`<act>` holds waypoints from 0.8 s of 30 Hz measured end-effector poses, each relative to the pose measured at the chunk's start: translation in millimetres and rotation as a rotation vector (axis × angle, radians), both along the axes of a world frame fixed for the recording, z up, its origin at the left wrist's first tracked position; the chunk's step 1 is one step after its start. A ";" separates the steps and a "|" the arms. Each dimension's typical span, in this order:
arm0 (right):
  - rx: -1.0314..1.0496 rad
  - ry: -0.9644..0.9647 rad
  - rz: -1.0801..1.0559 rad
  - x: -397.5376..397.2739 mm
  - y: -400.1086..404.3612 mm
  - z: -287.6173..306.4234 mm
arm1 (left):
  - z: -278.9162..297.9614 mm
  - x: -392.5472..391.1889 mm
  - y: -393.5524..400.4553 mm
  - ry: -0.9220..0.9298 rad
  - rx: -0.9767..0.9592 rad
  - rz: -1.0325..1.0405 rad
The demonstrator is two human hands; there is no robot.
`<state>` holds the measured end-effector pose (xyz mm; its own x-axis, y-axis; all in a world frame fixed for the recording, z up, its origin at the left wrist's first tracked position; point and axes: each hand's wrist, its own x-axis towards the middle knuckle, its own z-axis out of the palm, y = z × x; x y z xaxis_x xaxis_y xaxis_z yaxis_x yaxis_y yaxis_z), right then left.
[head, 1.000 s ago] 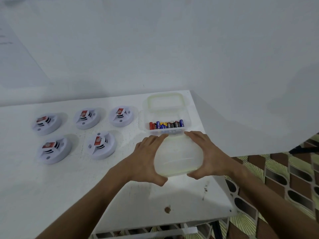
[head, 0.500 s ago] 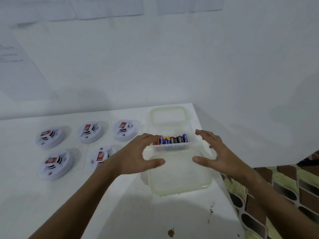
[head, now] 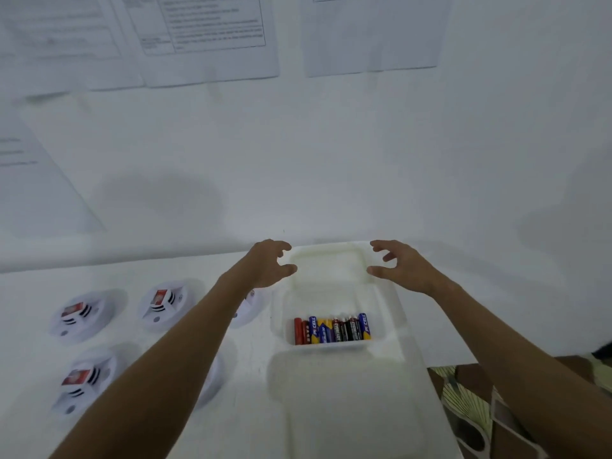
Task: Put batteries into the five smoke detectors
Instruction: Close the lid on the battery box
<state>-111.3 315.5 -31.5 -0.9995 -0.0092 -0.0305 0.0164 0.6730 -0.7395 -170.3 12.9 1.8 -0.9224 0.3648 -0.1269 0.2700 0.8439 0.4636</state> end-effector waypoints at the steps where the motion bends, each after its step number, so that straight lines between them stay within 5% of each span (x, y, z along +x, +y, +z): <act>1: 0.014 -0.031 0.000 -6.5 1.7 -5.0 | -5.2 -6.5 2.8 -0.032 -0.010 0.009; 11: 0.018 -0.144 0.038 -43.8 4.2 -31.5 | -39.9 -45.3 27.7 -0.158 -0.132 0.074; 24: -0.120 -0.077 -0.009 -47.2 -1.2 -41.6 | -56.4 -43.8 22.6 -0.099 0.230 0.205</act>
<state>-158.4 314.3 -73.1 -0.9943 -0.0087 -0.1066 0.0819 0.5795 -0.8108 -214.1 35.5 -54.6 -0.9669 0.2022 -0.1559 0.0490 0.7459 0.6642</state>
